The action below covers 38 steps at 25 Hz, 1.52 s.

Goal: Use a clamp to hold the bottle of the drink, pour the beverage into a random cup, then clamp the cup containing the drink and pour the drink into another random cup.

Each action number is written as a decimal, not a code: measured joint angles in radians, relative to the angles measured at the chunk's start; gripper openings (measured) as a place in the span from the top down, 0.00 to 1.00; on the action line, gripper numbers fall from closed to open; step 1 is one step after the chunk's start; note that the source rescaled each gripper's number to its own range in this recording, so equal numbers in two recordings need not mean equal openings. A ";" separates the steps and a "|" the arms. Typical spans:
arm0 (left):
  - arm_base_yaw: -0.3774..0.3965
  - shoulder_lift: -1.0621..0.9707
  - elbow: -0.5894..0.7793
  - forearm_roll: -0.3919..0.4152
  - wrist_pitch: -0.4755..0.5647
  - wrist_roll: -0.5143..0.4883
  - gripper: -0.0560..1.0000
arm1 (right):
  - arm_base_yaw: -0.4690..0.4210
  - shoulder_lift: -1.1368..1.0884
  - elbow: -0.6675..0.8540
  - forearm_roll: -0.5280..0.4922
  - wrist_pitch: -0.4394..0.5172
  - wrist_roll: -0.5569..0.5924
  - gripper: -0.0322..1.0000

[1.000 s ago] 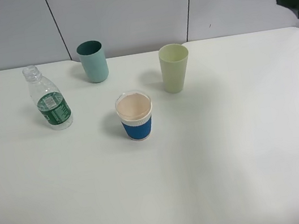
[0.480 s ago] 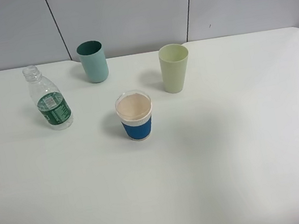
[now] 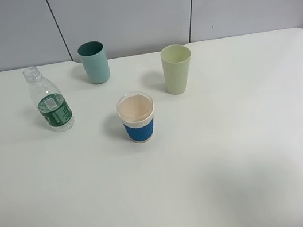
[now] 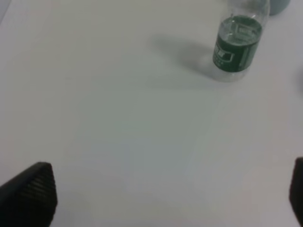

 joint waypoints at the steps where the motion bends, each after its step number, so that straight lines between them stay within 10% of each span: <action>1: 0.000 0.000 0.000 0.000 0.000 0.000 0.00 | 0.000 -0.019 -0.001 -0.002 0.017 0.001 0.01; 38: 0.000 0.000 0.000 0.000 0.002 0.000 0.00 | -0.071 -0.025 0.189 0.109 -0.020 0.010 0.01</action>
